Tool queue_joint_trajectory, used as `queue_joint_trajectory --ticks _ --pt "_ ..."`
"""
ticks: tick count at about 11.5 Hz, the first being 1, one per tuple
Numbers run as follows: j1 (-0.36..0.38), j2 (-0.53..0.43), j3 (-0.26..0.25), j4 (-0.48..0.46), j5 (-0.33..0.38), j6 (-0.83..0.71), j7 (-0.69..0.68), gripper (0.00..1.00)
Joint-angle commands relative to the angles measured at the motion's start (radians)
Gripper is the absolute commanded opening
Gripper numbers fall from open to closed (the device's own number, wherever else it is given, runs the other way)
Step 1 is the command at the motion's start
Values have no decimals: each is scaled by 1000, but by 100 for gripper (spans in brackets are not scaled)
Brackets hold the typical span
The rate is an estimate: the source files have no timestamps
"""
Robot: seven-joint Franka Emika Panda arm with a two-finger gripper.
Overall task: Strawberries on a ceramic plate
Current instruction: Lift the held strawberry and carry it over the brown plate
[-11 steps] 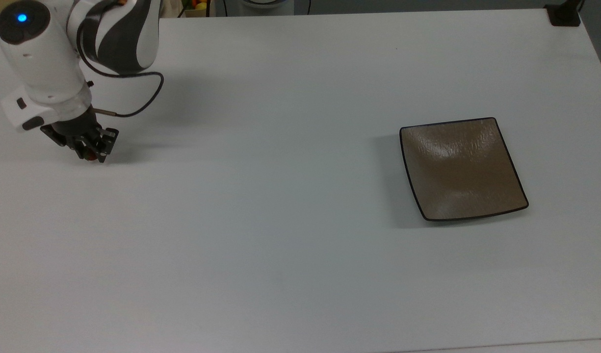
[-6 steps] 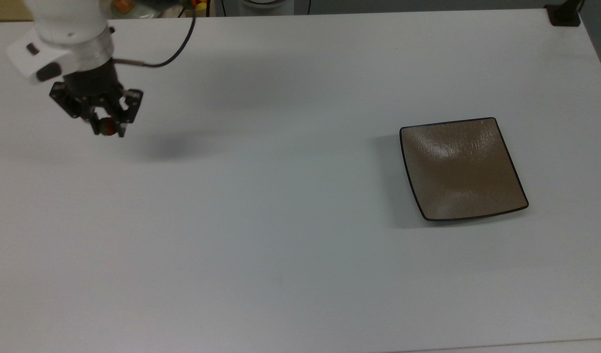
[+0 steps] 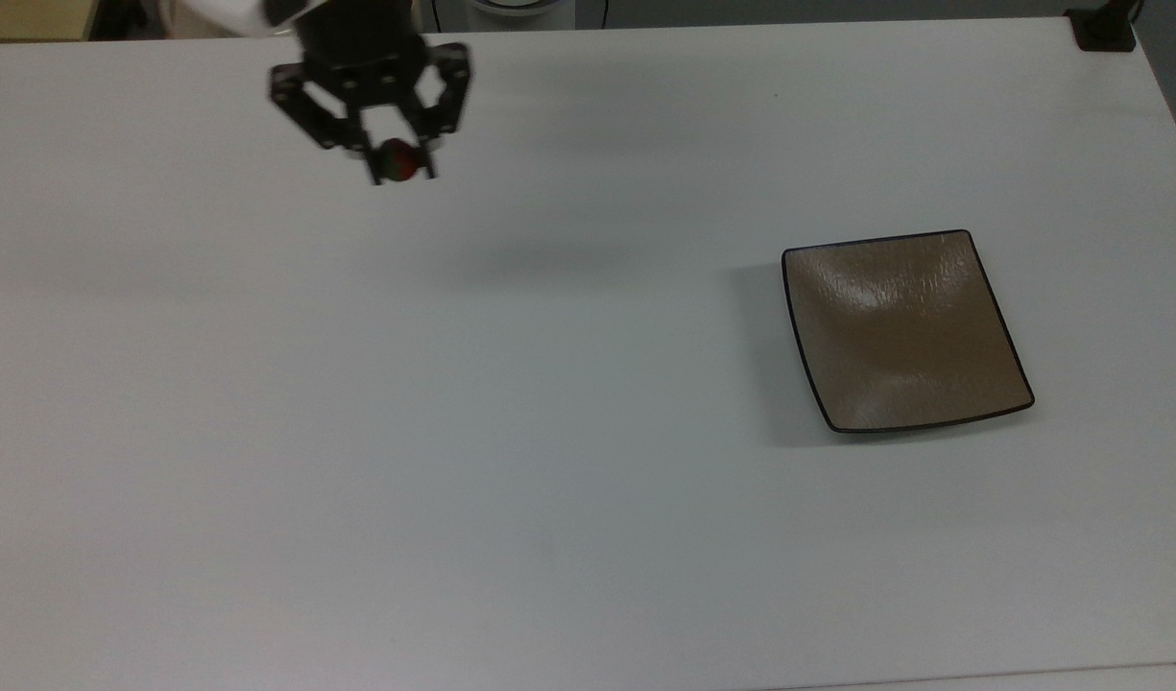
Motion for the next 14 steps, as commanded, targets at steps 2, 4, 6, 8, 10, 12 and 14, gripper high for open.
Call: queue_joint_trajectory --ticks 2,4,6,8,10,12,14 --pt "228 17 -16 5 8 -8 146 22" --pt "317 46 -16 5 8 31 185 22" --pt "393 97 -16 2 -1 103 260 22" --pt "438 134 -16 0 -5 156 275 22" --pt "476 175 -17 -2 -8 189 301 22" --pt "516 218 -17 -2 -35 228 343 22" --pt "555 273 -17 -2 -67 312 401 22"
